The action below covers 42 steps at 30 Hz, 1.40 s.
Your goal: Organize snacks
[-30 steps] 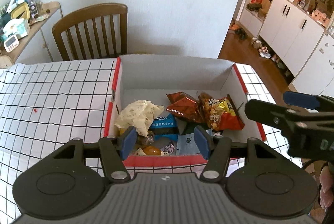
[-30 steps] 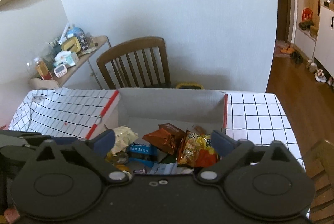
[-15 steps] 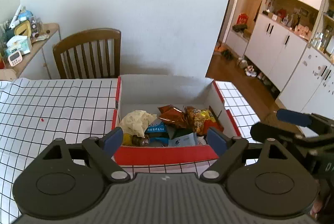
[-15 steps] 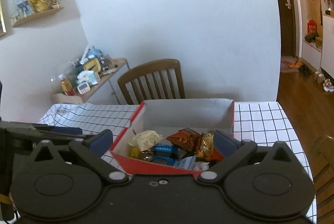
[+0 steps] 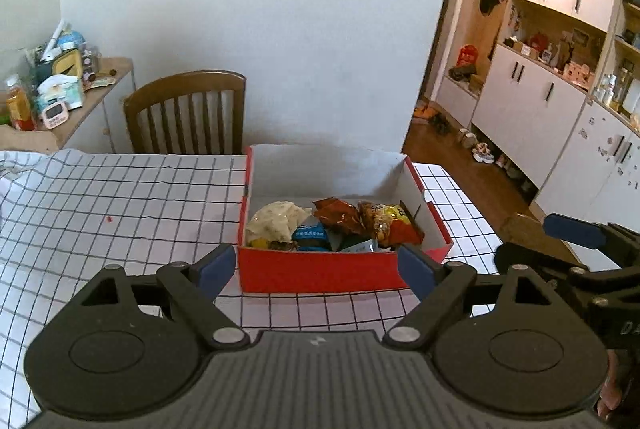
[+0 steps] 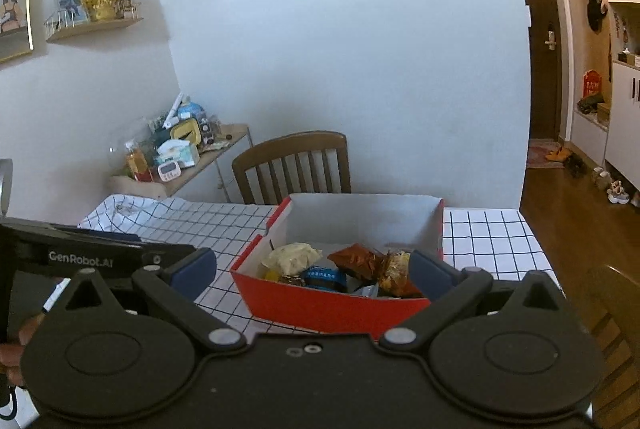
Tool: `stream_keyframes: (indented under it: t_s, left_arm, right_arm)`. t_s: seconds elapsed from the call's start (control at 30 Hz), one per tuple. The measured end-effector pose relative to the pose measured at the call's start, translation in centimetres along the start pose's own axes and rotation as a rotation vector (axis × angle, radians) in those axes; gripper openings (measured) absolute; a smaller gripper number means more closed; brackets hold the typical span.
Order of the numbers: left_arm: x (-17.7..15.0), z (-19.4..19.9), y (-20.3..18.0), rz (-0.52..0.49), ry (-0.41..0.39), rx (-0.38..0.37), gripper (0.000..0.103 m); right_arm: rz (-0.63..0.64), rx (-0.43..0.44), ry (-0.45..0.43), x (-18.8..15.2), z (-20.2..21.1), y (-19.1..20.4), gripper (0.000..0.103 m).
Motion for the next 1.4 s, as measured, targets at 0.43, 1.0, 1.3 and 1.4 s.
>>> stream_keyframes:
  t_s: [0.43,1.0,1.3,1.4]
  left_arm:
    - [-1.6,2.7,0.7,0.029,-0.011,-0.005,0.088]
    - [-1.8,3.5,0.8,0.026,-0.019,0.002,0.088]
    - [-1.6,3.7,0.8,0.024,0.001,0.003,0.088]
    - [-1.4,3.9,0.6,0.018,-0.001,-0.001,0.088]
  right_arm:
    - [-0.015,0.001,-0.016,-1.1,1.8,1.8,0.103]
    - [-0.032,-0.015,-0.023,-1.3,1.9,2.5,0.103]
    - [-0.043,-0.031,0.009,-1.2,1.8,2.8,0.103]
    - [-0.043,-0.033,0.007,-1.1,1.9,2.9,0.103]
Point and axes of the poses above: each gripper's, at about its wrist camera, not at the fingertips, and z roughly against the way its jaws point, y to its left, x to its top, the point moved 9 cm from there along -z, roughly the way its jaws point, and after that the axes turned 11 degrees about x, right-handed, at the moved point
